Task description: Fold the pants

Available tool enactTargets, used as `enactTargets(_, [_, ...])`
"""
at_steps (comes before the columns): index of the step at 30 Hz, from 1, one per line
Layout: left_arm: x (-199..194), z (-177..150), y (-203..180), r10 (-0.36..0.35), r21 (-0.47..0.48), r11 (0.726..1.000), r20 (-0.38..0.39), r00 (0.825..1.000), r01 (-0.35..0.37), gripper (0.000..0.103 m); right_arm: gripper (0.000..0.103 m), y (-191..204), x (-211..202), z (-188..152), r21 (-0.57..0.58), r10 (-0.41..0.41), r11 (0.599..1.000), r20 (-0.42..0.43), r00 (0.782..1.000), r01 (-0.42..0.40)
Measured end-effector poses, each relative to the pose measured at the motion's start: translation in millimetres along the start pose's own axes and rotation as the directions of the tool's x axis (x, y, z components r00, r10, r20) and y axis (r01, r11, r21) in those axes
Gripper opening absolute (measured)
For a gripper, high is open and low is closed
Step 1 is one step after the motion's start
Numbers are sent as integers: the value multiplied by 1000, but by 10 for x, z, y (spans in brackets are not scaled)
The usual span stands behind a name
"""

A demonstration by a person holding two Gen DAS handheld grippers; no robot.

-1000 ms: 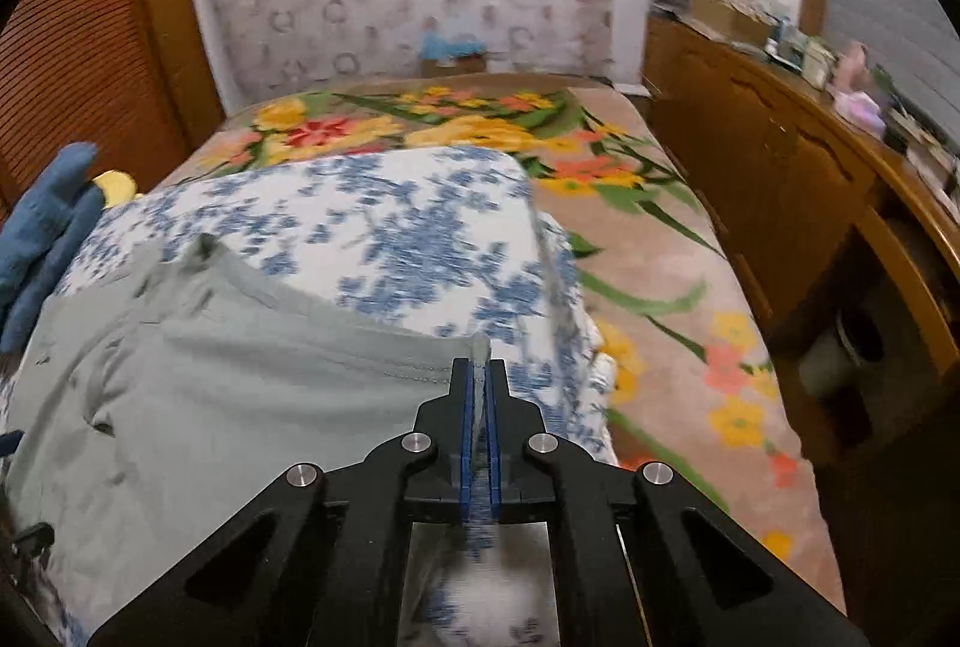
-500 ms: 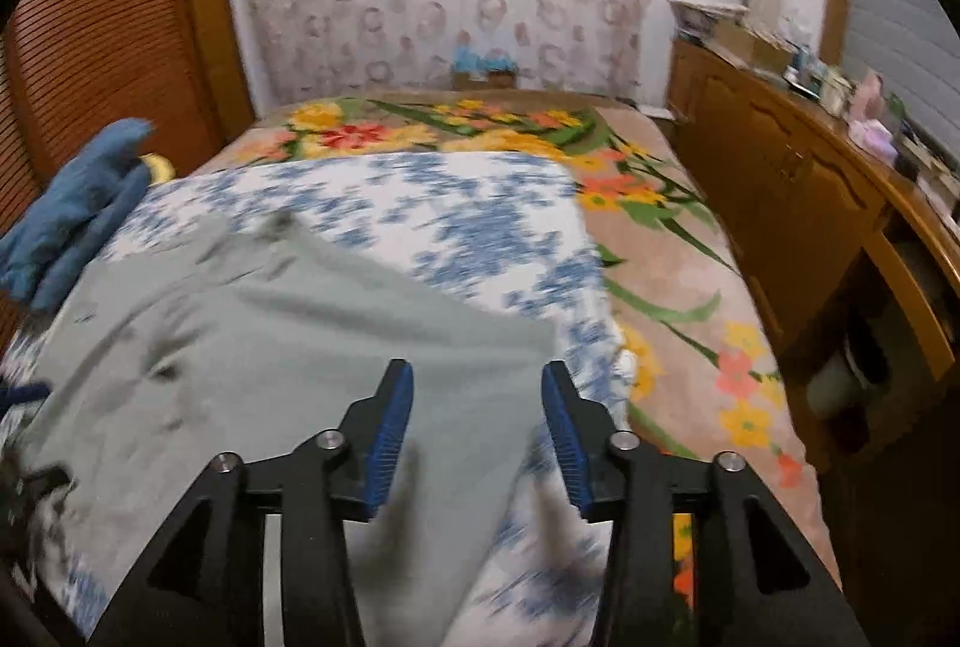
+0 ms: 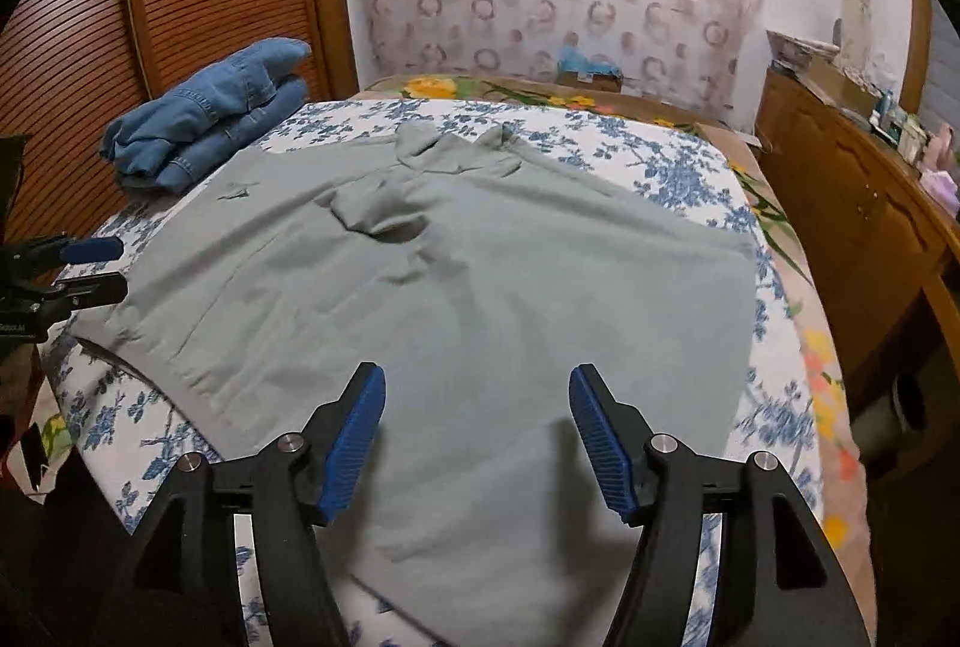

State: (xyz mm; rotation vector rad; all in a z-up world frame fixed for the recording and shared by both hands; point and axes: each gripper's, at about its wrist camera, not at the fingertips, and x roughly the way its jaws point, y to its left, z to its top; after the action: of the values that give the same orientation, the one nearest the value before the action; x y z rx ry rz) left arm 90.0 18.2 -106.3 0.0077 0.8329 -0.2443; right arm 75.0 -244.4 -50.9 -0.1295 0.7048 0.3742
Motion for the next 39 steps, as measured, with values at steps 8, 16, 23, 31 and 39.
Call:
enactTargets(8, [-47,-233,160,27,-23,999,-29,999,-28,65,66,140,23,59,3,-33,999,-11,999,33])
enactTargets(16, [-44,-381,156,37,-12,999,-42,998,-38,49,66,289,-69,15,4,-39,999,1,999,39])
enactTargets(23, [-55,-397,111,49,3,999,-34,998,-49,39,66,323,-79,-19,5,-28,1000,6,1000,28])
enactTargets(31, [-85,-393,111,-4,-9,1000,-28,1000,3,10,66,283,-29,-80,33,-21,999,-8,1000,21])
enactTargets(39, [-185,-178,-32,-26,23,999,16,1000,26,7,66,241,-72,-101,54,-16,998,0,1000,16])
